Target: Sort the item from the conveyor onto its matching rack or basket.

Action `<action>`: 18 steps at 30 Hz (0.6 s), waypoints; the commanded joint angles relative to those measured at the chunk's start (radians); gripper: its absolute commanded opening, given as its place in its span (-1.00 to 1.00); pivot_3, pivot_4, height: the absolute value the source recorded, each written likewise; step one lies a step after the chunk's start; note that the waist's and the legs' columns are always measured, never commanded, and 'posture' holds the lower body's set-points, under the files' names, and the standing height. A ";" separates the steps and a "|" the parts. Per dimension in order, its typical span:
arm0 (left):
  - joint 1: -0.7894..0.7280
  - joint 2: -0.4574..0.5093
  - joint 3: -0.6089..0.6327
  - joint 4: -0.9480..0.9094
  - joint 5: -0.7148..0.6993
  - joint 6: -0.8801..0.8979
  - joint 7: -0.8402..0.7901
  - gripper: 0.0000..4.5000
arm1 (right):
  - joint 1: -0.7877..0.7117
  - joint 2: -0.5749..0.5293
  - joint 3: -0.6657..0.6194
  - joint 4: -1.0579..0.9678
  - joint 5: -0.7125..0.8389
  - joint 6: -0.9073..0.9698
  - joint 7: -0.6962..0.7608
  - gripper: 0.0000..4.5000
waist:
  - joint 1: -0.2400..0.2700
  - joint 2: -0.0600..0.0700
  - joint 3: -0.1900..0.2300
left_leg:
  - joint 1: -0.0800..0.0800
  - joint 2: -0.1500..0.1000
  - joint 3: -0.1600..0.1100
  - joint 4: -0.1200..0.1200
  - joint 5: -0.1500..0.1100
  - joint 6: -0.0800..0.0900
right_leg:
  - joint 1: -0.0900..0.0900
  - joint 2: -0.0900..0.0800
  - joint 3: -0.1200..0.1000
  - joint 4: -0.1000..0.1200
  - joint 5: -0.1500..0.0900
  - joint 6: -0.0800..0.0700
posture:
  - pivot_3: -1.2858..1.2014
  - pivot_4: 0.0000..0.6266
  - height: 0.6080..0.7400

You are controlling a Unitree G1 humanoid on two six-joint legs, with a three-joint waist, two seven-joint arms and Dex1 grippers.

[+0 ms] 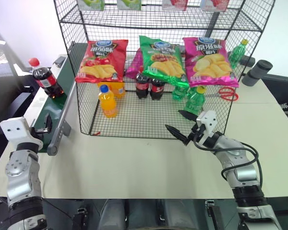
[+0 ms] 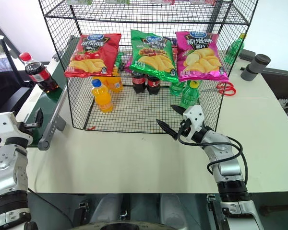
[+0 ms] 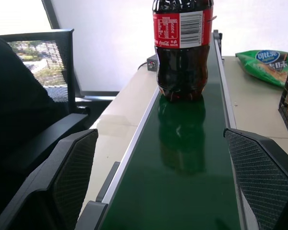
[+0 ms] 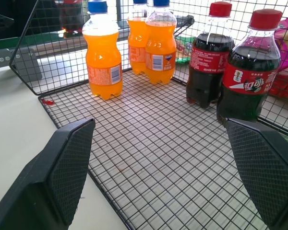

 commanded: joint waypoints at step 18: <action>-0.028 0.023 -0.001 0.032 0.001 -0.050 -0.007 1.00 | -0.003 0.005 -0.001 -0.024 0.007 -0.013 0.003 0.98 | 0.000 0.000 0.000 | 0.000 0.000 0.000 0.000 0.000 0.000 | 0.000 0.000 0.000 0.000 0.000 0.000 | 0.03 -0.52 1.00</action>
